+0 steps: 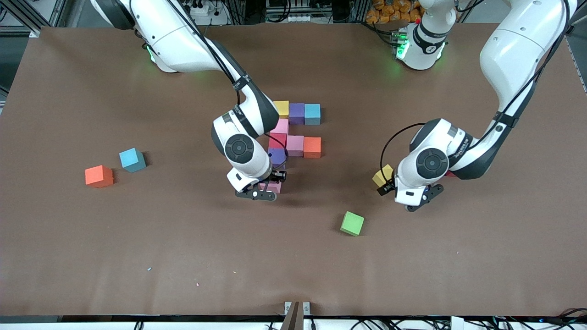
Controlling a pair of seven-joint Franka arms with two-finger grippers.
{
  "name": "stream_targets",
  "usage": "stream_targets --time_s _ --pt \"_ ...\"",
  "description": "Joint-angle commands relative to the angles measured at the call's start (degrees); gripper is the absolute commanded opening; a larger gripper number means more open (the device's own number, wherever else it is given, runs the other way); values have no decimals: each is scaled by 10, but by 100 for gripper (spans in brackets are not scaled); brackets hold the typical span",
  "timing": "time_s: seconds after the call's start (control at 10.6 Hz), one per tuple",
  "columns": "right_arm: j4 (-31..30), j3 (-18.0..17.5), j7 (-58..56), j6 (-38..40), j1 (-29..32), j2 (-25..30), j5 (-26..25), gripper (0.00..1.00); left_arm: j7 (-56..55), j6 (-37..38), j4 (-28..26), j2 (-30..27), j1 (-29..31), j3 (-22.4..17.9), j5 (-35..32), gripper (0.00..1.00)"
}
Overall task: Arrange 11 blocks into digit 3
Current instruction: 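Lower the pink block into the row while the left gripper carries yellow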
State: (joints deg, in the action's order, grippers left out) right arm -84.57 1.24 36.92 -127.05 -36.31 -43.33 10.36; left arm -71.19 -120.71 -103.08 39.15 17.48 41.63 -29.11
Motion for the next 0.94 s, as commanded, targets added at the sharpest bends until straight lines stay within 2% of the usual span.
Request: stream_targets --time_s 0.0,0.19,0.47,0.57,0.66,0.75,0.85 --pt "25 1 20 18 -3 -19 -7 19 -5 -28 -40 -22 25 6 13 100" --pt "33 1 54 18 -16 -27 -10 19 -8 -66 -62 -22 27 6 13 100" --pt "33 1 54 18 -16 -27 -11 19 -15 -66 -63 -16 27 6 13 100" --pt "33 1 53 18 -16 -27 -30 19 -15 -66 -63 -15 23 6 13 100" --pt "33 0 54 19 -16 -27 -51 19 -14 -66 -63 -14 23 6 13 94" --pt "33 0 53 22 -16 -27 -53 18 -15 -66 -62 -12 23 6 13 69" --pt "33 0 53 24 -16 -27 -54 18 -18 -66 -62 -11 23 6 13 52"
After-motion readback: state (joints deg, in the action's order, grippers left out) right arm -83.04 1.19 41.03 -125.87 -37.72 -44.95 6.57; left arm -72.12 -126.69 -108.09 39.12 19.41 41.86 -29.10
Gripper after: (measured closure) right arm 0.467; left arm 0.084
